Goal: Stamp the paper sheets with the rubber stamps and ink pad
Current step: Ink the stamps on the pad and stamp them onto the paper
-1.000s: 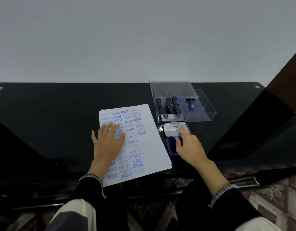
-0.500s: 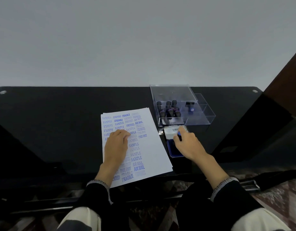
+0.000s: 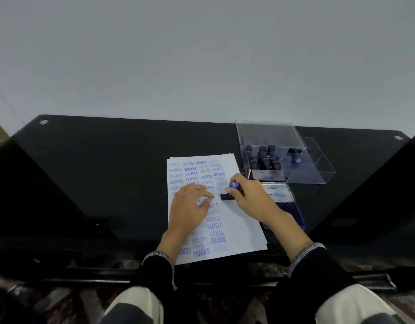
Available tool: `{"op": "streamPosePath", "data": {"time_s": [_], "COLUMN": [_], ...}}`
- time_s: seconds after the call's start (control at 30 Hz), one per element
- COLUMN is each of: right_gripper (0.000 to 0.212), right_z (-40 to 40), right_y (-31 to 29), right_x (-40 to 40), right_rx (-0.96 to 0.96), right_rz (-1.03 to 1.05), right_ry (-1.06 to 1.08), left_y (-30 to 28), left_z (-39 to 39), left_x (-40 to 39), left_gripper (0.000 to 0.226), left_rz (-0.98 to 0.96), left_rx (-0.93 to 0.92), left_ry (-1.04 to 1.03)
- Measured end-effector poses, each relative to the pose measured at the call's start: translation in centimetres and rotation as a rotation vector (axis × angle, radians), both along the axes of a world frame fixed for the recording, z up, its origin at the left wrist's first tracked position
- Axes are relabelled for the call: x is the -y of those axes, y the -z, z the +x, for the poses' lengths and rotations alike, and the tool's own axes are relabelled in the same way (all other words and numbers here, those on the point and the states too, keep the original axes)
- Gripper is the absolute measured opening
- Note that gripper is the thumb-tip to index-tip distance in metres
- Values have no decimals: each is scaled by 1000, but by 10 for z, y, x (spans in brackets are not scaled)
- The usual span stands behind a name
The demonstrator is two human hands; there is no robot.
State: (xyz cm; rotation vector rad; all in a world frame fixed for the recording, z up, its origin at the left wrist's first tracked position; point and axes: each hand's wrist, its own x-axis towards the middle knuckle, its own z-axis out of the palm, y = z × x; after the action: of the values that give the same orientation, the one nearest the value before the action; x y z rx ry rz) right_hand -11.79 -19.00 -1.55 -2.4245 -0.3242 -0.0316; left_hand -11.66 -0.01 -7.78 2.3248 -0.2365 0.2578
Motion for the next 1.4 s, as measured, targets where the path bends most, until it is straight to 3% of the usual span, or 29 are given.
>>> {"op": "streamPosePath", "data": {"time_s": [1.0, 1.23, 1.4], "right_gripper": [18, 15, 14], "right_z": [2, -2, 5], "right_y": [12, 20, 18], "right_x": [-16, -19, -21], "right_rx": [110, 131, 98], "right_rz": [-262, -161, -142], "right_ry": [-2, 42, 54], "left_y": [6, 1, 0], "left_z": [2, 1, 0], "left_x": [0, -2, -23], "left_gripper": [23, 24, 40], "left_rz": [124, 24, 139], "left_rx": [22, -11, -1], "left_ry": [42, -31, -234]}}
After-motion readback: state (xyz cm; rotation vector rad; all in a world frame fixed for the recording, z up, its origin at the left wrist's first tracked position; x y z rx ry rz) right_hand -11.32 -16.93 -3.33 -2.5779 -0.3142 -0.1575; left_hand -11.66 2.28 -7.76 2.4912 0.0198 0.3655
